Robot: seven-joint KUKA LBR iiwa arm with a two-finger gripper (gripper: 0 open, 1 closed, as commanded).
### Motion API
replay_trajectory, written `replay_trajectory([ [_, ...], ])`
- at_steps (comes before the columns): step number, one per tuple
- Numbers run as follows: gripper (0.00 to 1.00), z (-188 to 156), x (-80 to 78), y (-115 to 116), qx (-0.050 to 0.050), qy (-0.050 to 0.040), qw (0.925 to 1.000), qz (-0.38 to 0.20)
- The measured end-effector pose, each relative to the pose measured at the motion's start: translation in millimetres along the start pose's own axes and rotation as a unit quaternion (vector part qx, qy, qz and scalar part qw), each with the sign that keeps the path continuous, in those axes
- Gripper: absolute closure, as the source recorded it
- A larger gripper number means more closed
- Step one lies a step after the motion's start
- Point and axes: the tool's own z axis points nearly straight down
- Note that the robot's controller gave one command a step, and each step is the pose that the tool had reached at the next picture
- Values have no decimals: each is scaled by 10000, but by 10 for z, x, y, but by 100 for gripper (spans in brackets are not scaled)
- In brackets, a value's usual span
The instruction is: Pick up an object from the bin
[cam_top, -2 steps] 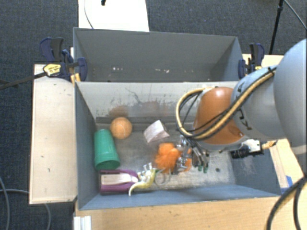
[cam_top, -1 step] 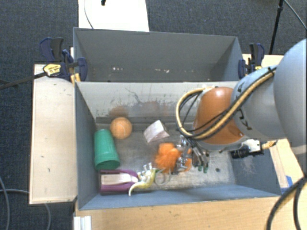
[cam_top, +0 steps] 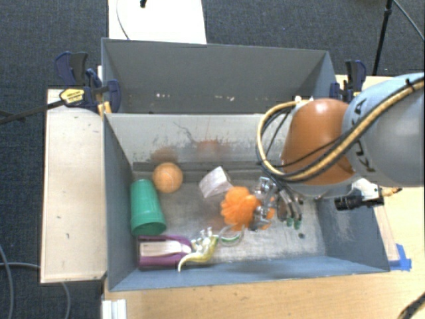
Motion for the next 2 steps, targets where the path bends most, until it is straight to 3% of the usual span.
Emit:
replay_trajectory([
  [1,100,0,0,1,0,0,10000,-3],
  [2,100,-1033,28,-59,-1,-5,10000,43],
])
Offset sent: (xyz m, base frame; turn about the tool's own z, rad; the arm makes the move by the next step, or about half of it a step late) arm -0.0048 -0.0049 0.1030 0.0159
